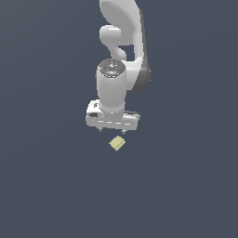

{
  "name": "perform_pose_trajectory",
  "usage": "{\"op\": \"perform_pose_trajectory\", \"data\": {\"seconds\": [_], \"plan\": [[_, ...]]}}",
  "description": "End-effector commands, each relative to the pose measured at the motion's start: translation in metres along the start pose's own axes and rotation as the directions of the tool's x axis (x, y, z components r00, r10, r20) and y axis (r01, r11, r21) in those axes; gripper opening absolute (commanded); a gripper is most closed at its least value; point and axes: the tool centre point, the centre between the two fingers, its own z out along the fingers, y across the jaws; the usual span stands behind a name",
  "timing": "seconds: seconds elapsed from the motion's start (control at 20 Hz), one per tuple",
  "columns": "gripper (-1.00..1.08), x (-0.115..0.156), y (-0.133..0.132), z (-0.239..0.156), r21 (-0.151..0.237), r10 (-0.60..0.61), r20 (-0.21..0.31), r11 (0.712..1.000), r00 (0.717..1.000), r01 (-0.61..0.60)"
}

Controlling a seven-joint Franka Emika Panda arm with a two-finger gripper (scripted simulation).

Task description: Pick up the object and move it to a goal position.

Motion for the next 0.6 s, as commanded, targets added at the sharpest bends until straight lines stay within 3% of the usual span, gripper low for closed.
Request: {"op": "perform_pose_trajectory", "data": {"seconds": [0.0, 0.25, 0.55], "plan": [[1.00, -0.001, -0.002, 0.008, 0.005, 0.047, 0.004, 0.999, 0.999, -0.047], [1.00, -0.006, -0.008, 0.028, 0.015, 0.174, 0.014, 0.985, 0.985, -0.174], [1.00, -0.012, -0.015, 0.054, 0.020, 0.343, 0.030, 0.939, 0.939, -0.344]]}}
